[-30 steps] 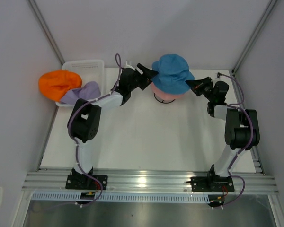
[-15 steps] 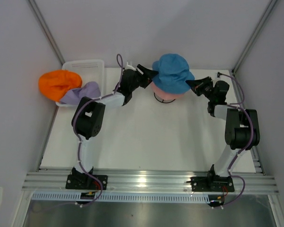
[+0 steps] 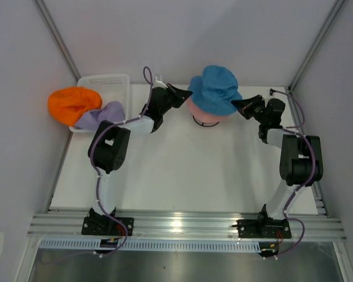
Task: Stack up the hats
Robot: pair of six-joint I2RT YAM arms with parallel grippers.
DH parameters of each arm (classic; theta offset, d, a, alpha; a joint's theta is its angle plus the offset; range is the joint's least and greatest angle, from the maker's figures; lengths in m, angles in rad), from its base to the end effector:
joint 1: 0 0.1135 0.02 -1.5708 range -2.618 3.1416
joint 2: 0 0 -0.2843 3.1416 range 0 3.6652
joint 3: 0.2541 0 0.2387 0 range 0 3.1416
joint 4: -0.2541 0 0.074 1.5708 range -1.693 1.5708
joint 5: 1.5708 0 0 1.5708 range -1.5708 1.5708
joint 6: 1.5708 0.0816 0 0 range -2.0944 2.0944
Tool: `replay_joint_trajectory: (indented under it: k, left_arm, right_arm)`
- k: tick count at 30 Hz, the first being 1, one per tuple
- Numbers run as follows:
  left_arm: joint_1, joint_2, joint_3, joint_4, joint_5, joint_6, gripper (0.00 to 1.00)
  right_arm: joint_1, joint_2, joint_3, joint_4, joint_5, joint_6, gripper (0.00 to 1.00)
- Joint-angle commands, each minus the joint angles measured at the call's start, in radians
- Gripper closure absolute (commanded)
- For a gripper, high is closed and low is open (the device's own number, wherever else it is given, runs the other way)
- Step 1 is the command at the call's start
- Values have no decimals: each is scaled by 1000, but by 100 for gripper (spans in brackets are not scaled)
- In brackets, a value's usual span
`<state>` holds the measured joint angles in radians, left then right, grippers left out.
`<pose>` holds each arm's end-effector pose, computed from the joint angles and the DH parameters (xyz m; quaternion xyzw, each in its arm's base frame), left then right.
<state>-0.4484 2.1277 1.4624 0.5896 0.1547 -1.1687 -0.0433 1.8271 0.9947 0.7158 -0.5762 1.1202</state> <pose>0.4841 -0.2468 0.2477 -0.2085 0.7028 -0.5294 0.4271 0.4349 0.0257 0.2415 0.2358 0.7023 0.5091 0.4383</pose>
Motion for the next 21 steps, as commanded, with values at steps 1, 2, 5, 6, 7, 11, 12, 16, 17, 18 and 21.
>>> replay_joint_trajectory:
  k: [1,2,5,6,7,11,12,16,17,18,21]
  left_arm:
    - [7,-126,-52,44,-52,84,99]
    - [7,-141,-66,39,-61,96,99]
    - [8,-184,-89,24,-89,144,99]
    - [10,-195,-93,23,-93,161,99]
    - [10,-202,-100,24,-93,168,99]
    - [8,-256,-151,47,-110,170,99]
    - [8,-265,-155,52,-110,182,99]
    - [5,-293,-169,-75,-153,176,99]
    - [5,-298,-194,-98,-193,164,99]
    - [5,-305,-206,-123,-223,134,99]
    - [5,-296,-254,-131,-239,92,99]
  right_arm:
    - [10,-31,42,-47,9,-79,100]
    - [14,-32,45,-55,9,-88,100]
    - [23,-29,70,-111,18,-126,100]
    - [25,-29,76,-116,21,-135,100]
    - [28,-29,78,-118,24,-141,100]
    - [37,-32,85,-159,42,-166,100]
    - [39,-31,88,-167,47,-180,100]
    - [40,-26,111,-225,70,-223,100]
    - [40,-20,116,-245,75,-229,100]
    - [40,-8,120,-248,76,-232,100]
    - [40,21,134,-248,67,-238,100]
